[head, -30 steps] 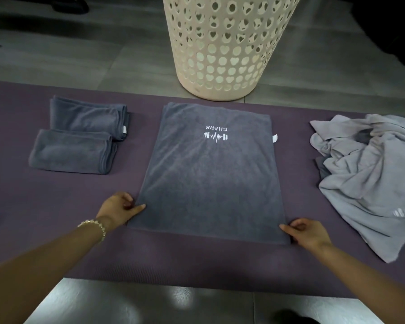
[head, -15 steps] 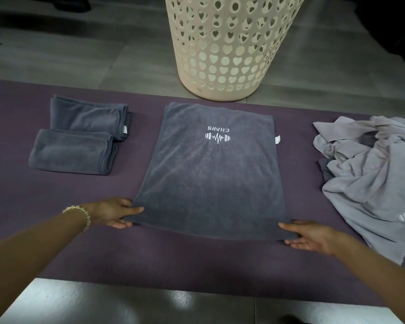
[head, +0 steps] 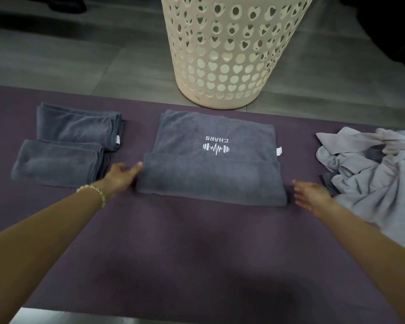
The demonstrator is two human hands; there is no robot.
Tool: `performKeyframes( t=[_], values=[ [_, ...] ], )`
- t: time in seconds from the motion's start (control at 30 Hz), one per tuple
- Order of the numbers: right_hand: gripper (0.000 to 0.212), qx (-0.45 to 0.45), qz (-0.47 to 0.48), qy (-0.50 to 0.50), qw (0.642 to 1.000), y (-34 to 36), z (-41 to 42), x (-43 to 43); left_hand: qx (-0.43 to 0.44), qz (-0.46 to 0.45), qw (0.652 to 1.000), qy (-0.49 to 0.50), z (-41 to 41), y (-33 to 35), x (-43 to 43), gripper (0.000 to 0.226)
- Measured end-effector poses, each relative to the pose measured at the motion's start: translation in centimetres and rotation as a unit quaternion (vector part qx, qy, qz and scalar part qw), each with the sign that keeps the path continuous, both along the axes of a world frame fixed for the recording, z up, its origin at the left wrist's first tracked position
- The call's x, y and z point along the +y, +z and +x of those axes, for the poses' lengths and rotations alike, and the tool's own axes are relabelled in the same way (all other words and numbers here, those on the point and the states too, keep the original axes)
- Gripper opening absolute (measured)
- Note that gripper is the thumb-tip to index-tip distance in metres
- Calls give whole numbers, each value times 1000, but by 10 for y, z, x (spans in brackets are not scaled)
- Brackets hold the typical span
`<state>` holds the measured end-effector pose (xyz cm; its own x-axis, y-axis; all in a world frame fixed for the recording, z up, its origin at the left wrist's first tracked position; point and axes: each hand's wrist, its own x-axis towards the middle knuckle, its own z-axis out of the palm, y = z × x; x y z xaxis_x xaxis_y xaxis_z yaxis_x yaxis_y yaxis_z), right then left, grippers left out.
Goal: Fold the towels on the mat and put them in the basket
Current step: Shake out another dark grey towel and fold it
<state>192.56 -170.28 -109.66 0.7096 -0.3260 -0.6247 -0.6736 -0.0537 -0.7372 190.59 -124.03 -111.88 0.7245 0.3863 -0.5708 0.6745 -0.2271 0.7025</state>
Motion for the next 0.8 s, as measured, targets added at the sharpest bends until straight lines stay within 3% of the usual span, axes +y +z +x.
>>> performKeyframes(
  t=[0.07, 0.13, 0.2, 0.33, 0.5, 0.6, 0.73, 0.8],
  values=[
    [38, 50, -43, 35, 997, -17, -9, 5, 66, 60, 994, -67, -6, -18, -1, 79],
    [32, 48, -86, 62, 993, -25, -12, 10, 71, 106, 986, -104, -6, -16, -9, 69],
    [36, 39, -134, 101, 985, -24, -10, 14, 67, 97, 986, -114, -4, -10, -21, 56],
    [46, 71, -164, 168, 969, -20, -1, 19, 69, 67, 990, -99, 1, -5, -32, 62],
    [45, 76, -27, 41, 996, -19, 7, 25, 58, -43, 995, -67, 8, 14, -40, 55],
    [43, 67, 0, 35, 997, -21, 11, 24, 49, -112, 992, -24, 8, 17, -43, 55],
    [27, 29, 24, 48, 998, -19, 5, 19, 28, -105, 994, 4, 1, 14, -42, 47],
    [36, 20, 58, 59, 996, -16, -4, 8, 27, -97, 995, -8, -5, 19, -35, 41]
  ],
)
